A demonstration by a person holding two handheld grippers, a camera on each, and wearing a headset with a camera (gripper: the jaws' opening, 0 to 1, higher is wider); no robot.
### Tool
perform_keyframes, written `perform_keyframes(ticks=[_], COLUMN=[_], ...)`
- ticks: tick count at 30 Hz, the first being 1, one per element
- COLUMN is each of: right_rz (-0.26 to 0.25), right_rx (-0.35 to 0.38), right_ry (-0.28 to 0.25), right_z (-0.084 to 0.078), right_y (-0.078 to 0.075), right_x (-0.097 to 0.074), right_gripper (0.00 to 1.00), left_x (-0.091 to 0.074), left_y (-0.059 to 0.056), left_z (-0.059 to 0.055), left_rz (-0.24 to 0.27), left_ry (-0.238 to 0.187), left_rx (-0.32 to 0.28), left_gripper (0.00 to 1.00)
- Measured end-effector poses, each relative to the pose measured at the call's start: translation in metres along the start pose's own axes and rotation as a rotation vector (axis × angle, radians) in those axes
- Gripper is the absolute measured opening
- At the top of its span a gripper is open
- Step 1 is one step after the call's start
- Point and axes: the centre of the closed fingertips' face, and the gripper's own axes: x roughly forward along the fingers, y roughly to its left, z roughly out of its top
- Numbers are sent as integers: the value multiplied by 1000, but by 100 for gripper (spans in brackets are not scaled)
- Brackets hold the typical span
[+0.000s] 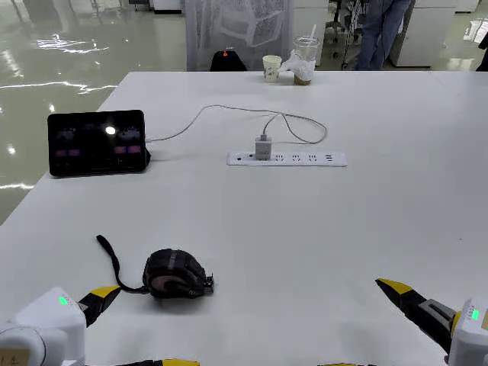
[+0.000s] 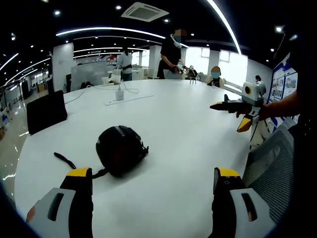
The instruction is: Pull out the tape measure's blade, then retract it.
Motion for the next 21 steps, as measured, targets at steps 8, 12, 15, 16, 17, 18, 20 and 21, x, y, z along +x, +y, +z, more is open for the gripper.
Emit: perform_keyframes(ticks=[8,12,15,16,17,18,20,21], right_rz=[2,2,3,3,3,2,3,3], right_rx=[-6,-4,-6,-8,-8,-8,-8,-8], right_ry=[5,3,3,5,6,8,9,11], right_z=[1,2,2,2,1,0,0,0], right_y=[0,1,1,1,1,1,2,2], right_x=[-2,-3,-4,-4,-4,-5,-5,-6], right_gripper=[99,99,99,99,99,99,99,99], left_x=[-1,-2,-2,-2,-3,-3,-3,-3], left_y=[0,0,0,-1,0,0,0,0], left_z=[4,4,4,5,5,5,4,4], left_rz=[5,3,4,-1,0,1,-6,-6], left_ry=[-12,-17,-18,-20,-22,-22,-20,-20], left_rx=[21,26,37,21,17,19,10,12], left_gripper=[99,99,99,99,99,99,99,99])
